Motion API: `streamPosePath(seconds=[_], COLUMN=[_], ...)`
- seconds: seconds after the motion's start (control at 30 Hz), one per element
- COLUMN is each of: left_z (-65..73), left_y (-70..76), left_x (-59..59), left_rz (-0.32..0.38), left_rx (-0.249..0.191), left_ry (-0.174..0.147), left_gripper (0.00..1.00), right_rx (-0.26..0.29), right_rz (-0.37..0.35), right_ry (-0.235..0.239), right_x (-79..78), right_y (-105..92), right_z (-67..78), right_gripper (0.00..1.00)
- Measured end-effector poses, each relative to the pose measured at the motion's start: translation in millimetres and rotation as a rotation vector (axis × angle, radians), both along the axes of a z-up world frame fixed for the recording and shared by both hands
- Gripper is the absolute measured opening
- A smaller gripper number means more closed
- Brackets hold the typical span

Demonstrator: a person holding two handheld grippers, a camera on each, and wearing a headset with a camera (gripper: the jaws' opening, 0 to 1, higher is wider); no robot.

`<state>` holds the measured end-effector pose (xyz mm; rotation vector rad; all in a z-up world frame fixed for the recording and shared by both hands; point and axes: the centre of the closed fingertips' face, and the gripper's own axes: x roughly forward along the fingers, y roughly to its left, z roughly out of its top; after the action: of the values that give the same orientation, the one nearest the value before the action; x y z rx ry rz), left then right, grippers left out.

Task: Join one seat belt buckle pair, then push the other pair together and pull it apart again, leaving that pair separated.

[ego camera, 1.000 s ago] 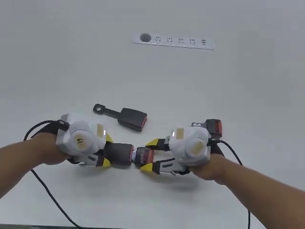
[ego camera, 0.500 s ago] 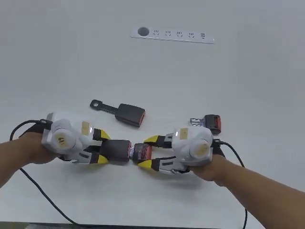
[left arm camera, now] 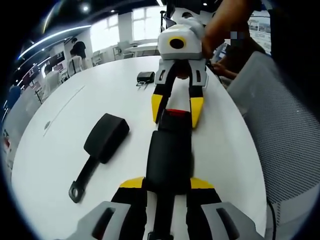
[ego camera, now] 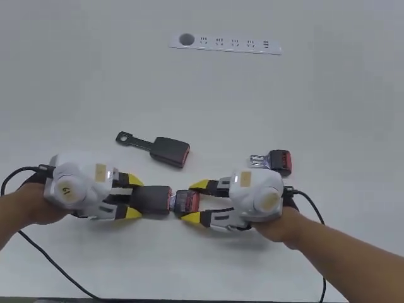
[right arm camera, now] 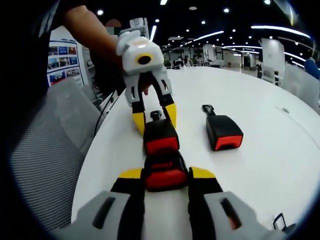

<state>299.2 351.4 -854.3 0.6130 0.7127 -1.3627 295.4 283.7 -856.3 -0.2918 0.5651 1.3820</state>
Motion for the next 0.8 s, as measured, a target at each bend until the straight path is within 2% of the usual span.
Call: streamPosePath(seconds=[0.27,0.33,0.5,0.53,0.57,0.6,0.67,0.7,0.8], left_z=[0.5,0.7,0.2,0.2,0.3,0.5,0.4,0.3,-0.6], left_y=[-0.8,-0.9,-0.8,-1.1,-1.5,-1.9,-3.3,-3.3,-2.6], left_x=[-0.1,-0.5,-0.6,0.4,-1.8,-0.3,-1.4,-2.0,-1.1], left_rz=[-0.023,-0.021,-0.019,-0.013,0.025,0.008,-0.008,-0.003,0.030], left_rx=[0.004,0.003,0.002,0.005,-0.005,-0.003,0.011,0.014,0.006], left_ry=[-0.001,0.000,0.003,0.012,0.060,0.053,0.045,0.053,0.062], left_gripper=[0.30,0.31,0.31,0.31,0.32,0.32,0.33,0.33,0.34], right_rx=[0.011,0.005,0.006,0.004,0.002,-0.002,-0.049,-0.049,-0.065], right_rz=[-0.008,0.002,0.001,0.002,0.000,0.004,0.048,0.031,0.025], right_ry=[0.006,-0.009,-0.009,-0.007,0.011,0.021,-0.056,-0.030,-0.042], right_x=[-0.8,-1.3,-1.4,-1.6,-2.0,-2.3,-4.0,-5.5,-2.9], right_y=[-0.3,-0.1,0.1,0.5,0.4,0.6,0.9,2.2,0.3], right_z=[0.6,0.6,0.6,1.0,0.8,1.3,1.5,2.0,5.3], right_gripper=[0.32,0.32,0.33,0.33,0.33,0.34,0.35,0.36,0.36])
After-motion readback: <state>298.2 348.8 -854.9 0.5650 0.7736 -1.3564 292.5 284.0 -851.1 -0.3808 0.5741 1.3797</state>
